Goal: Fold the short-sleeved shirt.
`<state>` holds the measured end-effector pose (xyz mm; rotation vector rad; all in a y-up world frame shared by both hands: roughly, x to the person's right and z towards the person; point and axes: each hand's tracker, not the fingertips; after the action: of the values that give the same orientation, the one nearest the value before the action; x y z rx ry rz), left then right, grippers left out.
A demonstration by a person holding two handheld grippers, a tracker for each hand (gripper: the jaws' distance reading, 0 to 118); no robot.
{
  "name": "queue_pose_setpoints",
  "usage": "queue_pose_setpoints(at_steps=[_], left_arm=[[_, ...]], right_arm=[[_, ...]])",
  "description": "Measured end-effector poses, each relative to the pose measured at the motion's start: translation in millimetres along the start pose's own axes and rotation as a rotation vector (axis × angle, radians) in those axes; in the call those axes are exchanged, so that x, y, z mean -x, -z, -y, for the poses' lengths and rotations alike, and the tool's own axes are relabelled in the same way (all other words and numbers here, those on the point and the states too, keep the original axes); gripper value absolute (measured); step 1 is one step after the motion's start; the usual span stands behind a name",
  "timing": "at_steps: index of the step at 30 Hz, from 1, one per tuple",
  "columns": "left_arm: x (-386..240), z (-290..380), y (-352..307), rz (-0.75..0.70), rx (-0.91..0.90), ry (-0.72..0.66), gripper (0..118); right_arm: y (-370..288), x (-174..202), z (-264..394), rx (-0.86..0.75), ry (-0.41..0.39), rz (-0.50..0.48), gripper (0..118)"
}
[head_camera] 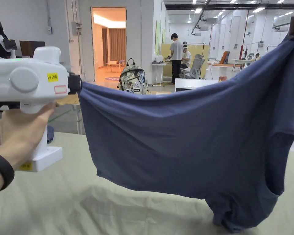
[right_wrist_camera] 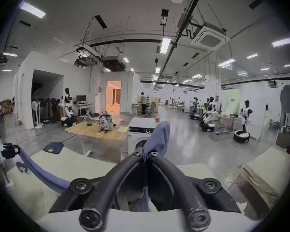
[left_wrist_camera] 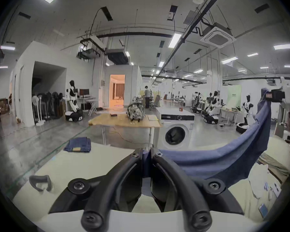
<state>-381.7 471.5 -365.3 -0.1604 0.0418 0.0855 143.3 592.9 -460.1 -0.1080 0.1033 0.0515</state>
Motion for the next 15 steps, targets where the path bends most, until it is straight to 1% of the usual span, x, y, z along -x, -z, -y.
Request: queue_pose_setpoints(at_steps=[1, 3, 4, 7, 9, 10, 12, 13, 15], left_arm=[[2, 12, -6, 0.004, 0.017, -0.014, 2], [12, 34, -20, 0.017, 0.038, -0.049, 2], [15, 44, -31, 0.029, 0.044, -0.061, 2], [24, 70, -72, 0.032, 0.053, -0.06, 2], [28, 89, -102, 0.068, 0.066, -0.08, 2], [29, 101, -118, 0.075, 0.07, -0.081, 2], [29, 127, -146, 0.143, 0.093, -0.108, 2], [27, 142, -165, 0.149, 0.086, -0.112, 2], [21, 174, -196, 0.156, 0.116, -0.114, 2]], right_arm=[[-5, 0, 13, 0.022, 0.003, -0.005, 1], [-21, -2, 36, 0.042, 0.03, -0.064, 1], [-31, -3, 46, 0.045, 0.039, -0.071, 1], [-74, -4, 72, 0.04, 0.048, -0.112, 1], [-105, -7, 90, 0.052, 0.095, -0.15, 1], [-120, -8, 100, 0.077, 0.102, -0.167, 1], [-157, -12, 129, 0.078, 0.106, -0.167, 1], [-179, -13, 149, 0.105, 0.094, -0.178, 1], [-216, -18, 188, 0.136, 0.116, -0.18, 1]])
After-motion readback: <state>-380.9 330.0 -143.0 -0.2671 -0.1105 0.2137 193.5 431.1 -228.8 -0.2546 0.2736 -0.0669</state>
